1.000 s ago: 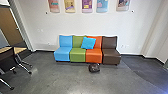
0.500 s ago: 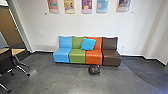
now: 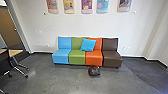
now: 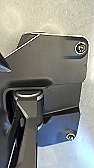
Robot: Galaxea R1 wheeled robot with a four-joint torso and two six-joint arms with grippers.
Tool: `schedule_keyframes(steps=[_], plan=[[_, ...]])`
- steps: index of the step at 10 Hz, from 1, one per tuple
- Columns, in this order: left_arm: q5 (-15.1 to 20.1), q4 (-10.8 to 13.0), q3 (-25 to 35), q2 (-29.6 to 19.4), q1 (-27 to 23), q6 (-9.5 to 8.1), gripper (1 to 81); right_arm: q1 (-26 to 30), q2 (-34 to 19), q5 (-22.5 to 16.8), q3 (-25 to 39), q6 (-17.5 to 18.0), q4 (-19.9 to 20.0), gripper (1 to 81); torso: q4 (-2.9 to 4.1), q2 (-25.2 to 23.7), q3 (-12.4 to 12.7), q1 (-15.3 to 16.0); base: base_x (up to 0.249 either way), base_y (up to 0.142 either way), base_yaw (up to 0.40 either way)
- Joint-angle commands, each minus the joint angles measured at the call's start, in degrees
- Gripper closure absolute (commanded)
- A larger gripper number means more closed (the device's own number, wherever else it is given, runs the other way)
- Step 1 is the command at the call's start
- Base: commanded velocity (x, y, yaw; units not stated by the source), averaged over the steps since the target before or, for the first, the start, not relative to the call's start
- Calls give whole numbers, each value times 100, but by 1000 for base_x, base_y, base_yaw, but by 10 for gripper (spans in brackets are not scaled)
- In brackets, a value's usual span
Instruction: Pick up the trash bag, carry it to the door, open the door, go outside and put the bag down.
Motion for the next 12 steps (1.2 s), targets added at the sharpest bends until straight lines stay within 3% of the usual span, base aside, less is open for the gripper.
schedule_keyframes(steps=[1, 12], plan=[[355, 68, 28, -31, -174, 54, 10, 120, -44, -328, 43, 18, -57, 10, 0, 0, 0, 0, 129, -63, 0], [346, -29, 28, 31, -174, 28, 10, 190, -105, -363, 16, -52, -110, 10, 0, 2, 0, -2, 135, -74, 0]])
